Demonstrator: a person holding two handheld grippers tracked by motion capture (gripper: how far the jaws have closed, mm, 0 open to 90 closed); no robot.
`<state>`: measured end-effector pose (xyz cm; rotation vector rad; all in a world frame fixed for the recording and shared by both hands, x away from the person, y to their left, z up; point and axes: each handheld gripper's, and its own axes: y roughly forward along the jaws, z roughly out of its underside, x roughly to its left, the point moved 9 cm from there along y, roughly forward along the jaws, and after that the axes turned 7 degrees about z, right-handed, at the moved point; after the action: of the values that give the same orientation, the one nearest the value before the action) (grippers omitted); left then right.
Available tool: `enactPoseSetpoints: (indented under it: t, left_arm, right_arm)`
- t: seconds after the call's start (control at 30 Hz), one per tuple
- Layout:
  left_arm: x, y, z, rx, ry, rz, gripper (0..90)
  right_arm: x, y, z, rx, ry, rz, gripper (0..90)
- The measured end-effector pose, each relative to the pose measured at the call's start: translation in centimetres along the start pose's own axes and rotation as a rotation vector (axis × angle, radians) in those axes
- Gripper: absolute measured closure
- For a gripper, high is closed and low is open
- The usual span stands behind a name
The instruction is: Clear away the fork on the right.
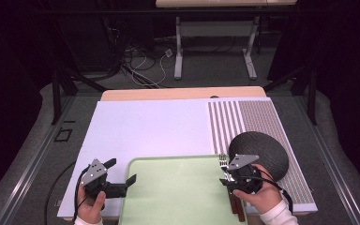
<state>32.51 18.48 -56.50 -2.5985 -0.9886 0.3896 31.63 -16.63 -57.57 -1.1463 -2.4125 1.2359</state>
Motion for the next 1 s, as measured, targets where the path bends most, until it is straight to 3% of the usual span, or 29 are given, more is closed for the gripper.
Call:
enactPoseSetpoints:
  t: [0.17,0.23,0.3,0.33,0.43,0.53,0.67,1.0]
  left_arm:
    - [0.0,0.0,0.0,0.000,0.001,-0.003,0.7]
    - [0.0,0.0,0.0,0.000,0.001,-0.003,0.7]
    - [0.0,0.0,0.0,0.000,0.001,-0.004,0.7]
    - [0.0,0.0,0.0,0.000,0.000,-0.004,0.7]
    - [0.0,0.0,0.0,-0.001,0.000,-0.006,0.7]
    - [0.0,0.0,0.0,0.000,0.000,-0.007,0.7]
    - [0.0,0.0,0.0,0.000,0.001,-0.008,0.7]
    - [0.0,0.0,0.1,0.002,0.001,-0.005,0.7]
  right_arm:
    - [-1.1,-0.8,-0.3,-0.032,0.008,0.022,51.7]
    - [-1.5,-1.1,-0.1,-0.018,0.011,0.023,50.1]
    - [-1.6,-1.4,0.1,-0.002,0.015,-0.010,49.8]
    - [-1.8,-1.4,0.2,-0.007,0.001,-0.002,42.7]
    - [-2.2,-1.7,0.6,0.012,0.016,-0.014,38.7]
    - [-2.1,-2.1,1.0,0.022,0.000,-0.036,32.9]
    - [-2.4,-2.8,1.4,-0.007,-0.026,-0.035,29.0]
    - [-3.8,-4.0,2.8,-0.014,0.037,-0.040,14.1]
